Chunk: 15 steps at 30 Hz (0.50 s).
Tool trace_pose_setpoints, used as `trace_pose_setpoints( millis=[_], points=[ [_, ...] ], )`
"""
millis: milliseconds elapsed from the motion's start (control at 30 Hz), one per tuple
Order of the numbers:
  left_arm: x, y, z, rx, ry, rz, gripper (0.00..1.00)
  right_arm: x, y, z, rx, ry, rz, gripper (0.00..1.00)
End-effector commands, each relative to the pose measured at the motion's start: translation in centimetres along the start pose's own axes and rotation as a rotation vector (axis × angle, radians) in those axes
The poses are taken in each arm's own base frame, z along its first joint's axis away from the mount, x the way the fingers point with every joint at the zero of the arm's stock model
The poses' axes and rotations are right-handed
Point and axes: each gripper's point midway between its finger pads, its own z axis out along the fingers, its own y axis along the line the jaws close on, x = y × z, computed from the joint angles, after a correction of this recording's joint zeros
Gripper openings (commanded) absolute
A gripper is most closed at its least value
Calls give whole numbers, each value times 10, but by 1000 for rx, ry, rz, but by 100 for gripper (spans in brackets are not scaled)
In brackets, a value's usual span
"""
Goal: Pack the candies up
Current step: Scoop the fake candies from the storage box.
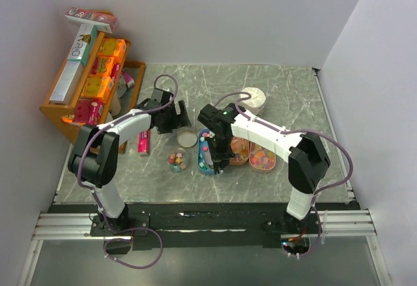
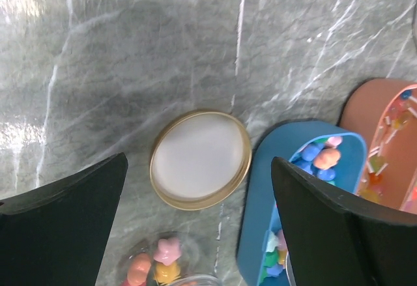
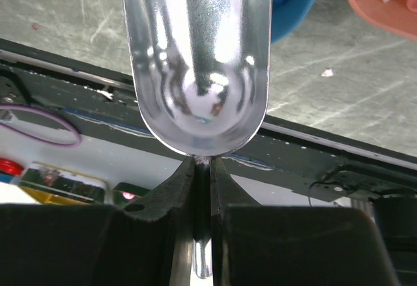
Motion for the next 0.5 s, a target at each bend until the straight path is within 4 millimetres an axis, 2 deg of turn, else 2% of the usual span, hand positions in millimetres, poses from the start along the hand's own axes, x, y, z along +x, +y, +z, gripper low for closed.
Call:
trace_pose_setpoints(
  millis=[0,167,233,467],
  points=[
    [-10,-16,-11,70,-56,34,98,-9,9,11,-42,29,4,0],
    [-15,-21,-14,50,-38,28,99,-13,3,14,-38,61,33,0],
    [-9,-17,-12,26,-1,22,99,-15,-1,17,-32,68,54,0],
    [-14,-17,-19,12,-16,33,99,-21,-6,30,4,99,95,0]
  ],
)
